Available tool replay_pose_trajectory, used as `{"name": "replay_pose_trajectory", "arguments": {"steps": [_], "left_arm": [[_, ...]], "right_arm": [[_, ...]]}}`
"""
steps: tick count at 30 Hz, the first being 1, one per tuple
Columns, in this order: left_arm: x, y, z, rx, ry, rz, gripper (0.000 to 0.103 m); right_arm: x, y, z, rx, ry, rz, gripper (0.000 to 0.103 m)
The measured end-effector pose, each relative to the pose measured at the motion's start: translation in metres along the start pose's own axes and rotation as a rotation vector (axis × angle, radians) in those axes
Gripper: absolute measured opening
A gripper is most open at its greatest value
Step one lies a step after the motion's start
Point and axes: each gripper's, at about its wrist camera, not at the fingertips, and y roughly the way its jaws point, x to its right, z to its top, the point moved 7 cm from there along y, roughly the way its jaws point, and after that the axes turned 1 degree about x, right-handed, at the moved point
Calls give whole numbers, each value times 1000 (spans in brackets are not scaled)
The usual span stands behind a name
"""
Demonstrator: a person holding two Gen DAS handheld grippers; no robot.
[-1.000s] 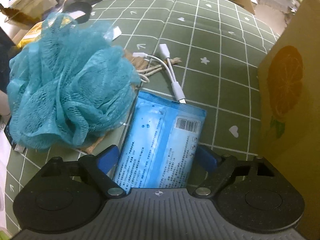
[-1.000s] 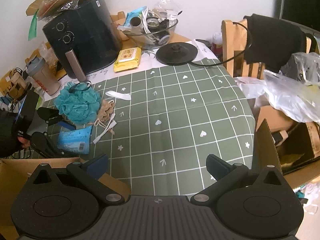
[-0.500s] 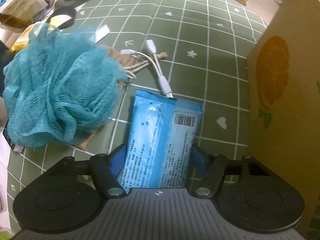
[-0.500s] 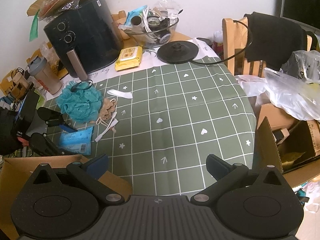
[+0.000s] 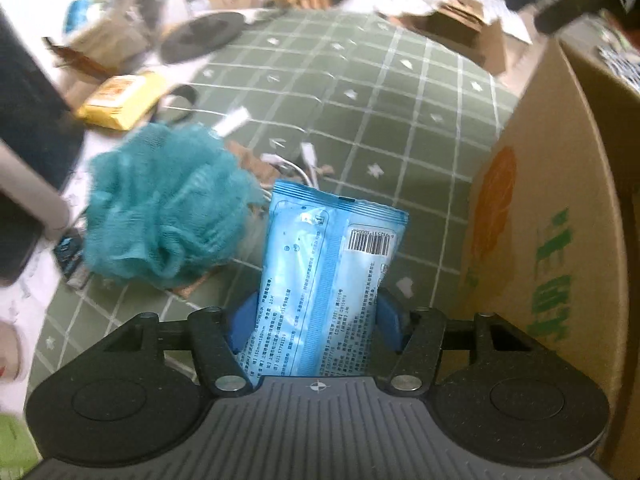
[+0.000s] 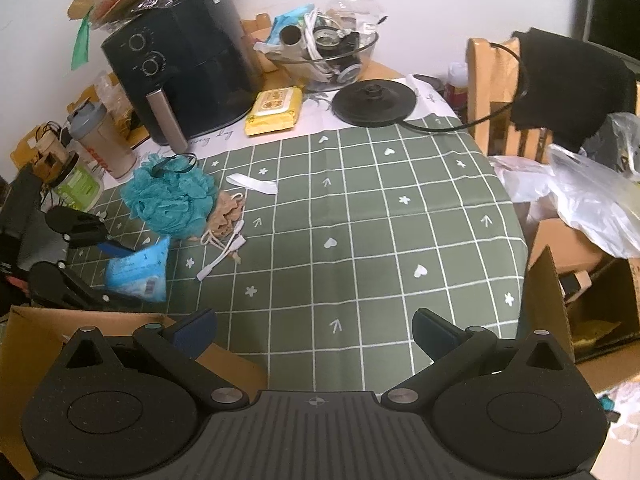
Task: Organize soft objects
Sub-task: 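Lift the blue packet with the left gripper while the right reaches the white cable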
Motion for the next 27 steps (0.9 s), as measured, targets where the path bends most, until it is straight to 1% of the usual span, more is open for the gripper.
{"name": "replay_pose_trajectory", "arguments": {"steps": [2,6,13,17,23,25,27], "left_arm": [[-3,-12,2,26,-45,26,60],[-13,-40,7,91,-166,80,60],[-22,-87,7,192,-361,179,60],[-22,-112,-3,223,-462,225,60],[-19,-140,-19,256,-588,265,60],[-17,-147,-23,270,-629,277,60],[-14,-156,-28,285,-666,292,60]], "right_arm": [[-1,2,3,1,-14,13,103],[-3,8,10,-6,-40,52,103],[-13,33,18,-54,-117,104,103],[-24,49,25,-66,-164,155,103],[-38,77,35,-88,-212,236,102],[-42,87,37,-104,-219,263,100],[-44,97,39,-120,-223,285,93]]}}
